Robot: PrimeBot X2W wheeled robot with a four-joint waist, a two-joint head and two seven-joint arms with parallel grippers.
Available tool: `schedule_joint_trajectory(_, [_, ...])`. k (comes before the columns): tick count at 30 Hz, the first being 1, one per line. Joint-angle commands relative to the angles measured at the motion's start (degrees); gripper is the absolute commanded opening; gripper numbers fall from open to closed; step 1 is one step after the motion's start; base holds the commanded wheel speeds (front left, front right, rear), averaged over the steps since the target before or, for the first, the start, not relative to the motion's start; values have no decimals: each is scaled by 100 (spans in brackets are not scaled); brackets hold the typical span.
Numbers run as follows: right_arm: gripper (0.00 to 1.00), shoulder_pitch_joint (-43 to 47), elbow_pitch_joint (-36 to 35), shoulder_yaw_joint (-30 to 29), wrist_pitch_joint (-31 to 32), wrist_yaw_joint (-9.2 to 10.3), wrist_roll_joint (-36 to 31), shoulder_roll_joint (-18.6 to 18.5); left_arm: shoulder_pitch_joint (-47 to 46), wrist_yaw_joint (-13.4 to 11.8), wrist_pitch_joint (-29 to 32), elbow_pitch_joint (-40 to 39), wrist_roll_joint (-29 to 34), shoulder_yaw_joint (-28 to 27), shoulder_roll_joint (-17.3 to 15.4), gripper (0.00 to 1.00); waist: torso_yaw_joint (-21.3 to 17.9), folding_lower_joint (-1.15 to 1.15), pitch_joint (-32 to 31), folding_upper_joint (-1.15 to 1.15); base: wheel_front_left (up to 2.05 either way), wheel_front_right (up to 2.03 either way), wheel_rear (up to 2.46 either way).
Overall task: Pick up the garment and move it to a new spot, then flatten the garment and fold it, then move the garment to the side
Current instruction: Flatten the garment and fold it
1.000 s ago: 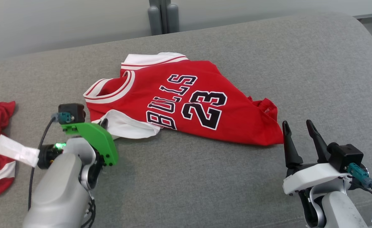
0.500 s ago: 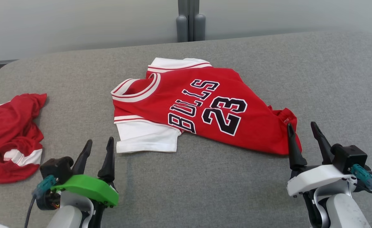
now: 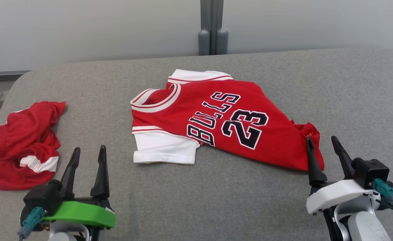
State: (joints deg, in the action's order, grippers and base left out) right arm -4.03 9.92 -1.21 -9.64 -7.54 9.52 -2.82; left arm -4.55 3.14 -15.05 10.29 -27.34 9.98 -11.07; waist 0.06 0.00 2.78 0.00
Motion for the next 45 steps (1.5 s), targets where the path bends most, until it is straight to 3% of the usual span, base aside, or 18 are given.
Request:
schedule_joint_trajectory(1, [100,47,-10,0,29,10,-40,-13,148,69,-15,14,115,-102,69,100,27,0,-41,0,0,0,0])
schedule_joint_trajectory(8, [100,9,15,-86,399,10,-90,-15,267,248,-16,34,425,-376,324,100,92,0,-12,0,0,0,0])
schedule_joint_trajectory(16, [100,-482,450,-606,1997,9,-186,-10,97,373,-17,140,544,-454,438,100,105,0,120,0,0,0,0])
schedule_joint_trajectory(23, [100,-871,871,-731,2969,10,-38,-13,-26,422,-17,222,571,-431,472,100,156,0,236,0,0,0,0])
schedule_joint_trajectory(32, [100,-1037,1122,-597,3193,9,165,-33,-97,432,-17,251,556,-418,421,100,209,0,344,0,0,0,0])
schedule_joint_trajectory(33, [73,-1035,1129,-571,3174,10,177,-39,-105,433,-17,252,550,-419,421,100,211,0,352,0,0,0,0])
schedule_joint_trajectory(34, [31,-1037,1119,-534,3143,9,174,-60,-112,432,-17,255,543,-407,417,100,214,0,356,0,0,0,0])
schedule_joint_trajectory(35, [0,-1036,1102,-497,3094,9,165,-79,-119,432,-17,256,531,-392,412,100,215,0,355,0,0,0,0])
schedule_joint_trajectory(41, [0,-954,837,-403,2770,10,305,-117,-117,433,-17,277,443,-333,399,100,225,0,289,0,0,0,0])
schedule_joint_trajectory(45, [0,-811,287,-387,2595,9,435,-103,-65,434,-17,270,434,-315,397,100,227,0,220,0,0,0,0])
